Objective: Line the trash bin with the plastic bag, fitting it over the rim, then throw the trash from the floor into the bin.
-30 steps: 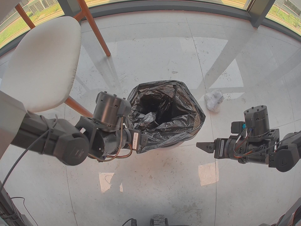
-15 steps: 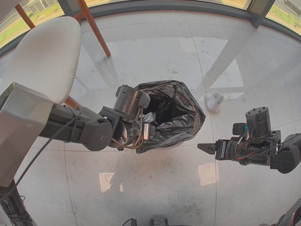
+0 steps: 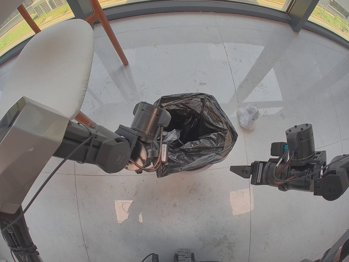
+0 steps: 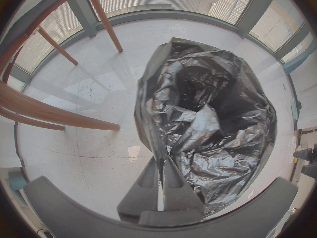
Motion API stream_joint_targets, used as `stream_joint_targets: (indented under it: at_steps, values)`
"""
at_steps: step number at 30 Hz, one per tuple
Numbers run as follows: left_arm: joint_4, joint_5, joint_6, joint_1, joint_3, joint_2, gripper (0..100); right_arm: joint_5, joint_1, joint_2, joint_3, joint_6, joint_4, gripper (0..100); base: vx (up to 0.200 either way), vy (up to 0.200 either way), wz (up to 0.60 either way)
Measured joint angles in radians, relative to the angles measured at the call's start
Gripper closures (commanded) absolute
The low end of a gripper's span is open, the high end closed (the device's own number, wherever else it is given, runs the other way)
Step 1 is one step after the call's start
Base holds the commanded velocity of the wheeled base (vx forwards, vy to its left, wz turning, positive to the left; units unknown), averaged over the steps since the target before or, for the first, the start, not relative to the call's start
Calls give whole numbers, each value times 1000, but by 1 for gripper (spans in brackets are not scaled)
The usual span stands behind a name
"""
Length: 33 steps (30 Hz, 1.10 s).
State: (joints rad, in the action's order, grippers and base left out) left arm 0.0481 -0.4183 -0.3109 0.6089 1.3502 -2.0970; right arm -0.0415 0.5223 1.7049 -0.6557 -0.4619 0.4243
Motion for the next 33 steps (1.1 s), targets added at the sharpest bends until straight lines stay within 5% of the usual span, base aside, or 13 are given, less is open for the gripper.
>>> stream_joint_targets:
  at_steps: [17,32,33]
  values:
    - [4,-2,23,-58,-94,21,100,0,-1,-8,17,1,0,0,0,0,0]
    - [33,11,23,-50,-26,22,100,1,-1,-19,36,2,0,0,0,0,0]
    - [32,11,23,-49,-32,23,0,1,-1,-19,36,2,0,0,0,0,0]
